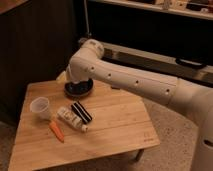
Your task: Push the ceramic bowl across the table
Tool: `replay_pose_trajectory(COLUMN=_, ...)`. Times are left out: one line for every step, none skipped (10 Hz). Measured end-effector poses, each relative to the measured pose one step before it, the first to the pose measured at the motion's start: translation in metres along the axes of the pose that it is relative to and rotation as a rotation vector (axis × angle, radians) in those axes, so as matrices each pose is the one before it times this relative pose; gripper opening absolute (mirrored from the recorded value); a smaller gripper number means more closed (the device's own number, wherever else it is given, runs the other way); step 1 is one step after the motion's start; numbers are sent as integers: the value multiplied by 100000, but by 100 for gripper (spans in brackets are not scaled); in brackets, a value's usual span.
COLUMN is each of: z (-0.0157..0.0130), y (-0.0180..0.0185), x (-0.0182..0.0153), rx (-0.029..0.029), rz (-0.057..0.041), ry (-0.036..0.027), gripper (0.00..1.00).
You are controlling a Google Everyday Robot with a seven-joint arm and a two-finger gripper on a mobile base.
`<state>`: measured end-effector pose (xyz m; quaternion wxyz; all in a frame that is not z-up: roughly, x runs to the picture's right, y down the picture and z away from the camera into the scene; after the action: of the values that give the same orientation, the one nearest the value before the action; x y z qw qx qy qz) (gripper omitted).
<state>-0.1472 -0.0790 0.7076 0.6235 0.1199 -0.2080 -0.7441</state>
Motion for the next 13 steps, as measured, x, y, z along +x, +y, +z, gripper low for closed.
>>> replay_pose_trajectory(z=159, y=587, x=904, rx=1041, rz=-116, ry=1235, gripper=80)
replay_pose_trajectory(z=270, y=265, x=464, rx=1102, rz=43, ry=551, gripper=80)
replay_pose_trajectory(z=114, y=1, x=439, rx=701, rz=-528, ry=818, gripper=80)
replay_pose_trajectory(z=180, y=-31, x=238, rx=85, rz=-697, ry=196, gripper=80)
replay_pose_trajectory(z=423, y=-285, x=221, rx=-384, rz=-1484, ry=27, gripper=80)
replay_pose_trajectory(z=461, y=-269, x=88, rx=-357, rz=-1175, ry=121, gripper=80)
replay_pose_trajectory(z=446, y=626, x=-81, rx=-2235, rz=452, ry=867, gripper=80)
replay_pose_trajectory(z=243, y=281, x=-49, rx=-1922, rz=940, ry=838, gripper=80)
replay_pose_trajectory(z=288, y=-6, x=-66, rx=-1172, rz=532, ry=499, gripper=80)
replay_pose_trajectory(z=80, y=559, x=78, rx=-2007, rz=1248, ry=901, gripper=80)
replay_pose_trajectory(z=36, y=462, x=176, rx=-714, rz=638, ry=254, gripper=80)
replay_pose_trajectory(z=297, y=425, x=73, rx=-378, rz=12, ry=-536, gripper=80)
replay_pose_trajectory(z=532, y=336, x=-116, rx=108, rz=-146, ry=-906, gripper=80)
